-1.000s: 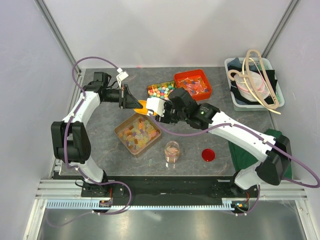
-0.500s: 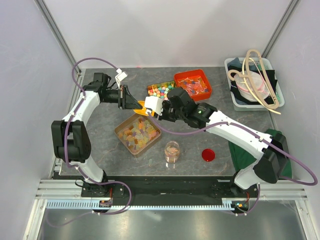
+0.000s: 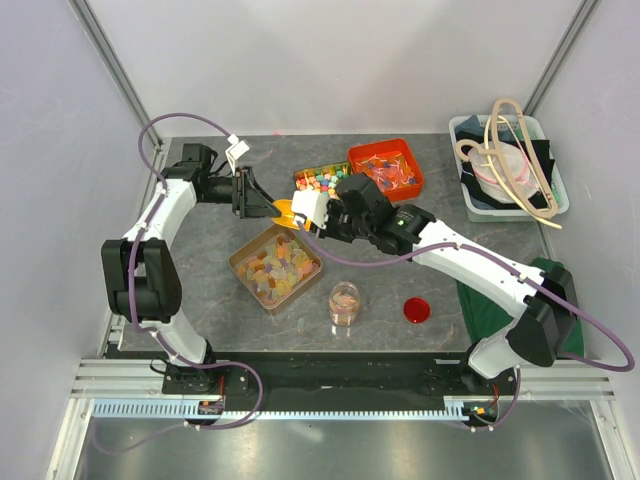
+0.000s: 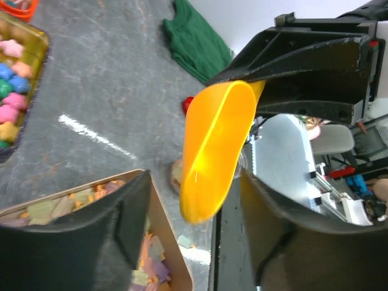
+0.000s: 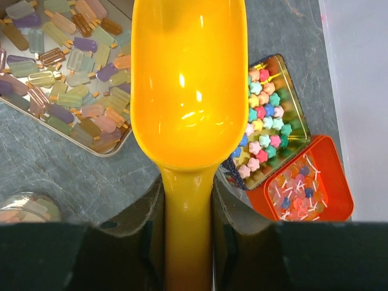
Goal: Pack the candies
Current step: Adjust the spatula.
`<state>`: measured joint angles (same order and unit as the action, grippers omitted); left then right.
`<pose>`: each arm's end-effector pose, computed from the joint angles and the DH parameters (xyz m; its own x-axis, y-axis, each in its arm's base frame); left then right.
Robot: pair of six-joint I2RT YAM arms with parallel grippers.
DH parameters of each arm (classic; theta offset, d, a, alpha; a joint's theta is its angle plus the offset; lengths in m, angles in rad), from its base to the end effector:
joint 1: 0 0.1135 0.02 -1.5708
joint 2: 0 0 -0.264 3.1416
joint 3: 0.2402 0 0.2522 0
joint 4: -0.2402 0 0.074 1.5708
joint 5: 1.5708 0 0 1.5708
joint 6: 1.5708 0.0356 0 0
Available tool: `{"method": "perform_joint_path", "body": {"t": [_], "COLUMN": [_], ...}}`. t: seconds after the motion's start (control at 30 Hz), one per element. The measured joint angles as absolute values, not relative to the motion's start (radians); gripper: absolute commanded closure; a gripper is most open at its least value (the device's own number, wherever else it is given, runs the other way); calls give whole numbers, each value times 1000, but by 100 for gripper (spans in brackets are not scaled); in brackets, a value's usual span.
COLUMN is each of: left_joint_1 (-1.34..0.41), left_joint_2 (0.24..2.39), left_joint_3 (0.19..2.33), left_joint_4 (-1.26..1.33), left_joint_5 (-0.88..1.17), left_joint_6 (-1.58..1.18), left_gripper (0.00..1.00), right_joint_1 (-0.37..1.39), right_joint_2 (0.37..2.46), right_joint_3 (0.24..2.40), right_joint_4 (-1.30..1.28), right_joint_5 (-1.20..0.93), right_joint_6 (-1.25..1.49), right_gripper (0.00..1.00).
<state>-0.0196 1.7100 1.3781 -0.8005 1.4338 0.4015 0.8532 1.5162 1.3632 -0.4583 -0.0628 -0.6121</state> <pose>0.3405 -0.0419 0.2804 -0.6679 0.0665 -0.7413 0.7432 0.1112 -0.6597 0.2262 0.2625 0.3362 0.1426 -0.7087 -0.6909 -0.8599 0.2570 -0.4411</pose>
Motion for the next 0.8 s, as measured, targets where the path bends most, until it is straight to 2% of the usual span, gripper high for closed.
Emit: {"method": "perform_joint_path", "body": {"t": [0.1,0.3,0.5,0.6,0.8], "left_joint_1": [6,93,96,65,9], "left_joint_2": [1720,1761,1756,1724,1705], "left_joint_3": [1389,1401,1390,1329,1243], "left_joint_4": [-806,-807,-763,-704,-643], "left_joint_5": [1409,1287,1014,829,598], "left_joint_6": [408,428,453,474,521], "left_gripper": [11,6,5,4,4], "right_joint_1": [853,853,854,856,874], "right_joint_2": [1516,1516,1516,1516,1523], "right_joint_3": [1363,1363,1364,1364,1391], "right_joint_4": [-468,-490,-535,-564,-611], "right_joint_5": [-25,64,134,160,196], "right_joint_6": [-614,-633,-661,-678,-695], "right_gripper": [100,100,100,100,100]}}
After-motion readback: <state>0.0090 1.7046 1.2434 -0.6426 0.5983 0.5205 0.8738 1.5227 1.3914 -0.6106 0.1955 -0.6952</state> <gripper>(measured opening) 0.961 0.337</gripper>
